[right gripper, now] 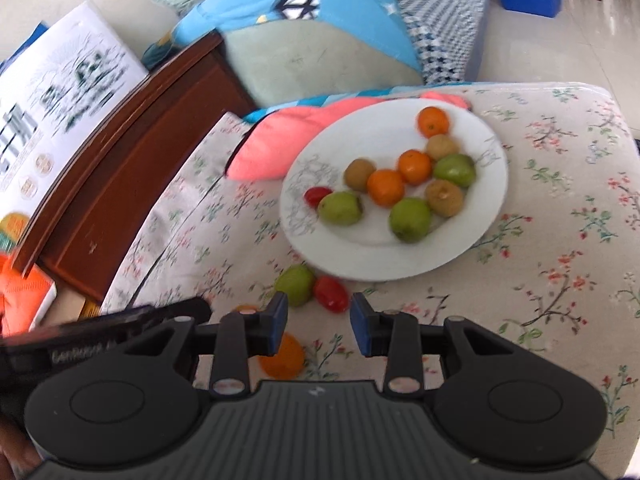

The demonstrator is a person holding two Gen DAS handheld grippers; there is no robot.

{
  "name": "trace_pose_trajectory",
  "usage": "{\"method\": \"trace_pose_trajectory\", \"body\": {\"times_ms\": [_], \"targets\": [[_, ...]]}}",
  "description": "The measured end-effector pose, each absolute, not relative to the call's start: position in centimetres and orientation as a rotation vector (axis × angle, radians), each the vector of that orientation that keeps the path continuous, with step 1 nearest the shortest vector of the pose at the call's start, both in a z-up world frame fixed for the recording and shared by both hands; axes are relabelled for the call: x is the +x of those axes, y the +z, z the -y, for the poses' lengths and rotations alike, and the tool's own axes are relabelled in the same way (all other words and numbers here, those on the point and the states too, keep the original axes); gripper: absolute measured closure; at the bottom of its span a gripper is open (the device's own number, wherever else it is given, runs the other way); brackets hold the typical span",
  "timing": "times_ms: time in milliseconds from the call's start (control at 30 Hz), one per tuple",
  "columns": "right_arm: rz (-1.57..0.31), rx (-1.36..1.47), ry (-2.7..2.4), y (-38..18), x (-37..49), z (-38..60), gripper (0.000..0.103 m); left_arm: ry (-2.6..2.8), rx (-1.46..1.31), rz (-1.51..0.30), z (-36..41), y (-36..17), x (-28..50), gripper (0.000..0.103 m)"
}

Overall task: Organize fruits
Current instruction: 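Grasp an orange with the right tool while the left tool grasps another orange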

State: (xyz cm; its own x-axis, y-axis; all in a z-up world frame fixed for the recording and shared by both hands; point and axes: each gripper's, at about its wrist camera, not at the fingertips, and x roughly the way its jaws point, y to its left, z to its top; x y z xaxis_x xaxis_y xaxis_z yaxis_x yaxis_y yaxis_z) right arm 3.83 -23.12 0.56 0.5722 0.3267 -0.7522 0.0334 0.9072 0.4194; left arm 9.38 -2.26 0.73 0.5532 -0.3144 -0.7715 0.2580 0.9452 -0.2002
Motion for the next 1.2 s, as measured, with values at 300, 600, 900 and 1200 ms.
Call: {"method": "trace_pose_trajectory", "body": {"times_ms": [300,600,900,1200], "targets": [[-0.995,0.26,0.241,-0.6,3.3,19.4,0.067,-0.303,-0.152,-0.957,0.9,0.7,10.4,0.017],[-1.003,0.145,0.227,-1.6,3.6,17.6,0.067,-0.319,-0.14,-0.98,1.3,0.3,10.4,0.017],[-1.0,0.127,0.219,-1.4,3.2,17.9,0.072,-0.335,-0.083,-0.994,2.3,-0.6,10.1,0.017],[-1.009,0.17,0.131,-0.8,2.3,20.9,0.072,-0.37,0.033,-0.986,4.7,-1.5,9.3,0.019]]}}
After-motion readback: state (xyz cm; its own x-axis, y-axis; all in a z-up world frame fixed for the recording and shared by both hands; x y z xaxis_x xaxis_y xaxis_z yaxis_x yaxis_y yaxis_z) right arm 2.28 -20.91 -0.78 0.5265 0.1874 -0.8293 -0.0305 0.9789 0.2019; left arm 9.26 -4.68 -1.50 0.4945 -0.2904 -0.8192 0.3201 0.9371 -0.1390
